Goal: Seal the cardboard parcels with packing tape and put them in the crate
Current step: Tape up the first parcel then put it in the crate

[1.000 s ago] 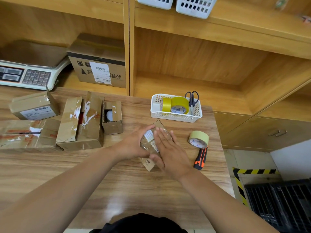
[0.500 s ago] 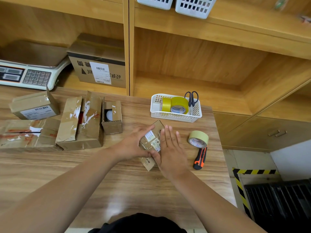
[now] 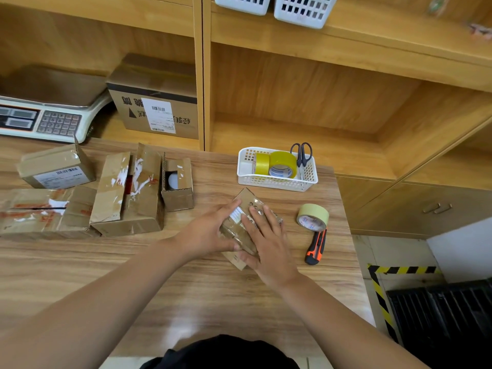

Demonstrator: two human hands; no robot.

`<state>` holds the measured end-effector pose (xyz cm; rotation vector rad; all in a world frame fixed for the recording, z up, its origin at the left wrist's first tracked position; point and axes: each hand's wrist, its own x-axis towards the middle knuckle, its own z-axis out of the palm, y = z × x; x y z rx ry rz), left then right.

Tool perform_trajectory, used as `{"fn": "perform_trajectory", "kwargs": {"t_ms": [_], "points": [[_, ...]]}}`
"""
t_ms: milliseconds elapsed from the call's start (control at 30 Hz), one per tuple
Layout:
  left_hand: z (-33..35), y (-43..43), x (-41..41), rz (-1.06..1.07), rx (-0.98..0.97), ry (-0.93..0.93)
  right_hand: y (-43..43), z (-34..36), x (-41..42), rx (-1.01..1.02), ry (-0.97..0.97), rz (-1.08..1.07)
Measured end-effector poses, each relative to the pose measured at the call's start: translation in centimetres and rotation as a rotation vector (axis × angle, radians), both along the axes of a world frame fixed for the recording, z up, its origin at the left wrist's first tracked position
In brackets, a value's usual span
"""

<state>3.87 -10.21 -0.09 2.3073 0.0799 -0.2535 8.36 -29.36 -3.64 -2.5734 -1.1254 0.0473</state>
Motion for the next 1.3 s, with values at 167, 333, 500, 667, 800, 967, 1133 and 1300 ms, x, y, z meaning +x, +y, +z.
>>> {"fn": "perform_trajectory", "kwargs": {"t_ms": [167,333,500,667,800,967,1133,1300], "points": [[0.3,-0.3,-0.8,0.055,0.04,-0.034,-0.2,0.5,1.9,0.215,0.162,0.076],[0.9,-0.3,-0.9,0.161,0.058,-0.076,1.0,2.1,3.4,0.231,0.207,0.119],[1.5,-0.2,-0.5,0.261,0.129,-0.145,1.5,2.9,4.1,0.248,0.237,0.094],[1.1,0.4,0.0,0.371,0.13,-0.14,2.8,3.5,3.6,0.132,0.137,0.016],[-0.7,0.1,0.2,0.325,-0.036,0.001,3.6,1.8,4.4,0.041,0.157,-0.077],[-2.7,-2.5,-1.8,0.26,0.086,0.085,3.6,0.4,5.6,-0.058,0.164,-0.191],[-4.7,-4.4,-3.7,0.284,0.385,0.196,2.3,-1.0,6.3,-0.048,0.246,-0.285],[-5.0,-4.7,-3.2,0.237,0.457,0.214,1.5,-1.5,5.9,-0.223,0.165,-0.146]]}}
